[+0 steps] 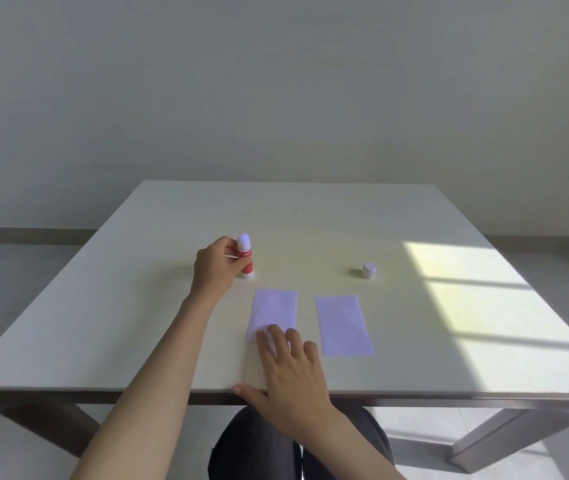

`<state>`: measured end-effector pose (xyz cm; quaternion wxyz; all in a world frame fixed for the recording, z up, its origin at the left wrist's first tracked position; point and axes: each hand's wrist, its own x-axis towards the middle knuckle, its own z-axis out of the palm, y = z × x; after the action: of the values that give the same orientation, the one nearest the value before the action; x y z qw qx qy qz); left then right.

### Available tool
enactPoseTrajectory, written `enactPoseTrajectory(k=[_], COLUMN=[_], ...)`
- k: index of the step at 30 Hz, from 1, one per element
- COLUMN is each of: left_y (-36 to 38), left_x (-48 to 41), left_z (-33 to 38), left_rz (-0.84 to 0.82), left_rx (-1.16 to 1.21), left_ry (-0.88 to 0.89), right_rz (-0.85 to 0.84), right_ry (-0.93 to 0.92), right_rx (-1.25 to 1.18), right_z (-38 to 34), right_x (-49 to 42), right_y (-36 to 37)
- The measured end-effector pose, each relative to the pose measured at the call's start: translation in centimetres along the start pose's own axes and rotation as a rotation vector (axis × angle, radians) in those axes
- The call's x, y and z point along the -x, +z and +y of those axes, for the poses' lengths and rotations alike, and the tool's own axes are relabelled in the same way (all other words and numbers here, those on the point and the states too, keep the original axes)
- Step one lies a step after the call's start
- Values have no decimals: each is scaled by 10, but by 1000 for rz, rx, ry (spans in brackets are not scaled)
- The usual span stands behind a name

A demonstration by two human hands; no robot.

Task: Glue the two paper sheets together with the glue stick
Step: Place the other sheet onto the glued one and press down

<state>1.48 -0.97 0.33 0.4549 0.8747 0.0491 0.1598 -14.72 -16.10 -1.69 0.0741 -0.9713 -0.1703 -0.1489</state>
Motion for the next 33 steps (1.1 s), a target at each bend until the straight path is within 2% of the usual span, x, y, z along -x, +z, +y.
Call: enactPoseTrajectory(k=[4,7,9,12,14,15,18,20,22,25,28,33], left_y=[0,-4,-8,-15,-16,-15,-12,-12,-13,-17,-20,-7], left_x=[3,11,25,63,91,103,125,133,138,146,158,177], left_z=[-6,-2,6,15,15,14,10,8,6,4,5,19], left_rz=[-38,-26,72,181,172,175,218,228,222,208,188,89], left_rx=[56,12,46,216,313,365,473,489,495,495,531,549], left_ry=[-6,-4,37,79,50,26,-36,-50,-62,-88,-109,-185], right_rz=[22,158,272,381,357,304,71,-10,49,242,355,515], right_ry=[-82,-143,-158,-1,74,55,-118,-199,-235,-235,-93,467], right_rx=[57,59,23,-173,-279,-261,-89,-16,-24,-76,-222,-929], right_z=[2,3,5,18,29,32,29,22,17,16,23,49], right_x=[8,15,17,12,6,4,9,18,25,27,22,13], right_y=[7,8,7,-5,-17,-19,-13,-4,4,9,-2,-41])
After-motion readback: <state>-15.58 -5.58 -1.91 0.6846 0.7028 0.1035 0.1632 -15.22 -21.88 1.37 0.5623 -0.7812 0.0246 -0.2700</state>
